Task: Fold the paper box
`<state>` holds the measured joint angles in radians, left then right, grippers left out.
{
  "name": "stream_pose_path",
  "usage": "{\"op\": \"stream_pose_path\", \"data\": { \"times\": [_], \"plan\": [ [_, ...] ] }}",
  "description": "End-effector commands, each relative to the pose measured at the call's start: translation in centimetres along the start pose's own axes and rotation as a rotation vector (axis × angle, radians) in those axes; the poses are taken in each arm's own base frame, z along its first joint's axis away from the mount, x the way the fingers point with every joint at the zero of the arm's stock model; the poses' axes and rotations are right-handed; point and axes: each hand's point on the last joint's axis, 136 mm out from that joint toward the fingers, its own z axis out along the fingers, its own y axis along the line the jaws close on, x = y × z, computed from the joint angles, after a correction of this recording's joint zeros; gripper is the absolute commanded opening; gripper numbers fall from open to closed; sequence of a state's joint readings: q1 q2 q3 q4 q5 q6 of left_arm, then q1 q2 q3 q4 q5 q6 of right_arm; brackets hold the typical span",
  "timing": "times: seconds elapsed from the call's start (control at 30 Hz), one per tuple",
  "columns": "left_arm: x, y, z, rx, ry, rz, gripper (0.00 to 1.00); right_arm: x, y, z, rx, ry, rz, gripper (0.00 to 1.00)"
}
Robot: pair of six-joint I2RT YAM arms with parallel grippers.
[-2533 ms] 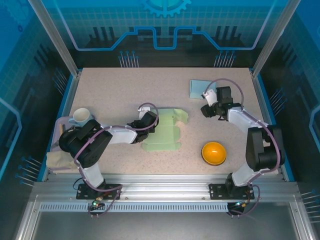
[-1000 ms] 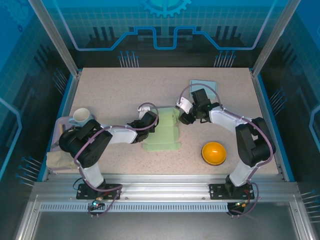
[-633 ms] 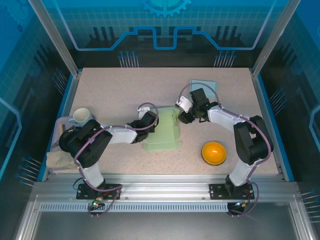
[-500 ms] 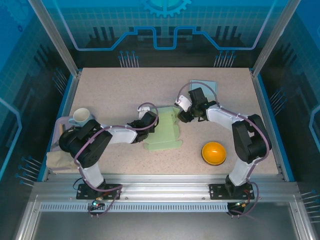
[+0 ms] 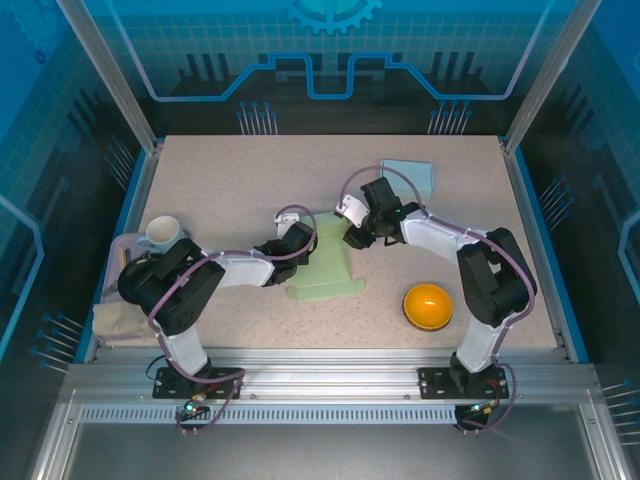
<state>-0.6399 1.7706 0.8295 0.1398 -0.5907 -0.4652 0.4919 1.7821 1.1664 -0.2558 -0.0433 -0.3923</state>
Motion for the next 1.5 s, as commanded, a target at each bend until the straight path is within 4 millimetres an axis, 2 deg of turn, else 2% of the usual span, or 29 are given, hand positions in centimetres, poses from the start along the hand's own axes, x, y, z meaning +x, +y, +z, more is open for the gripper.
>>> {"op": "stream_pose_path", "data": {
  "times": [0.0,0.23,0.57,0.73,1.13,1.2,1.3,1.47],
  "plan": [
    [0.1,-1.2,0.1,0.037,0.012,0.018,0.05,-2.2,0.6,0.2,0.003,-0.032,0.042,0.49],
    [-0.1,-1.8,-0.2,0.065,0.027,0.009,0.06,-3.9,1.6,0.4,-0.043,-0.114,0.144,0.47],
    [-1.2,-3.4,-1.7,0.041,0.225,-0.088,0.06,-5.2,2.1,0.8,-0.048,-0.178,0.206,0.42],
    [-1.7,-4.1,-2.7,0.068,0.284,-0.148,0.06,-4.8,1.9,1.2,-0.02,-0.163,0.22,0.4],
    [-0.6,-4.1,-3.7,0.129,0.39,-0.235,0.08,-3.0,0.8,2.3,0.006,-0.129,0.249,0.41],
    [-0.5,-3.8,-3.8,0.128,0.403,-0.256,0.08,-2.8,0.5,2.3,0.028,-0.117,0.25,0.38],
    [-0.6,-3.4,-4.1,0.103,0.411,-0.275,0.08,-2.5,-0.3,2.3,0.086,-0.103,0.271,0.27],
    [-0.7,-2.3,-4.0,0.031,0.416,-0.329,0.09,-1.3,-2.4,1.8,0.288,-0.036,0.3,0.16]
  ]
}}
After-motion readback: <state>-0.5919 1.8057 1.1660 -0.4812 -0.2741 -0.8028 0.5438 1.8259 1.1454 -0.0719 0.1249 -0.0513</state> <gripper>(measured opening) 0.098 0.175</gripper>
